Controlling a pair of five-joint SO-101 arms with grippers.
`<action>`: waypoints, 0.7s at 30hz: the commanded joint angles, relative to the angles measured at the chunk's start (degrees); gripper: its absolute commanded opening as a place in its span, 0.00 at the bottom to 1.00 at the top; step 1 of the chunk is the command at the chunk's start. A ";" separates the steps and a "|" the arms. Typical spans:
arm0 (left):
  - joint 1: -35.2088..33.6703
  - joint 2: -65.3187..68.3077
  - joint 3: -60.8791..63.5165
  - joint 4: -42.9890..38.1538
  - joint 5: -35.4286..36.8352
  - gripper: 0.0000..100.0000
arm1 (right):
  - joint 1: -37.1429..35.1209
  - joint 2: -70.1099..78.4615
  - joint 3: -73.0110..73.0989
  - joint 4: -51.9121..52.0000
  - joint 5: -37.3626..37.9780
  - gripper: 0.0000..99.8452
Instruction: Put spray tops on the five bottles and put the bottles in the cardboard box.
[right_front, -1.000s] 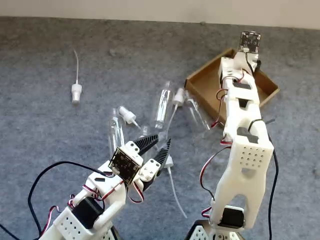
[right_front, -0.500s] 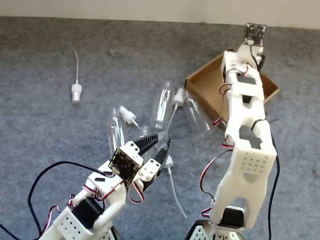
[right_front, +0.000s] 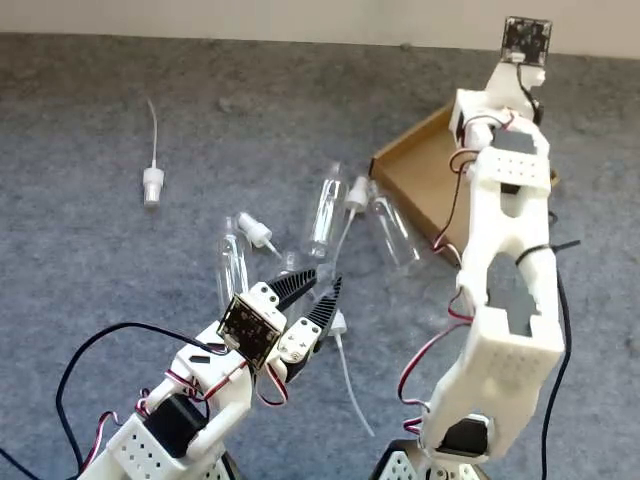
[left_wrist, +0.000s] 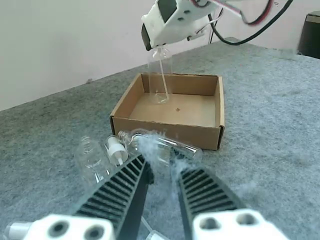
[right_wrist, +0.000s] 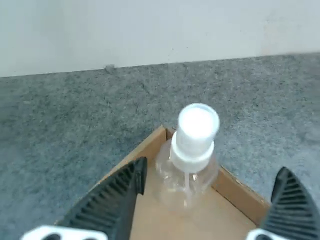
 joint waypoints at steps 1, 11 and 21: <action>-0.75 -0.04 1.01 0.09 0.26 0.01 | -0.13 -9.89 -2.77 9.45 0.09 0.35; -9.71 -0.48 0.92 -0.26 0.26 0.01 | -0.13 -24.22 -2.68 31.34 0.44 0.35; -22.64 -0.48 0.92 -6.59 0.53 0.01 | -7.96 -28.26 -2.68 48.75 0.62 0.35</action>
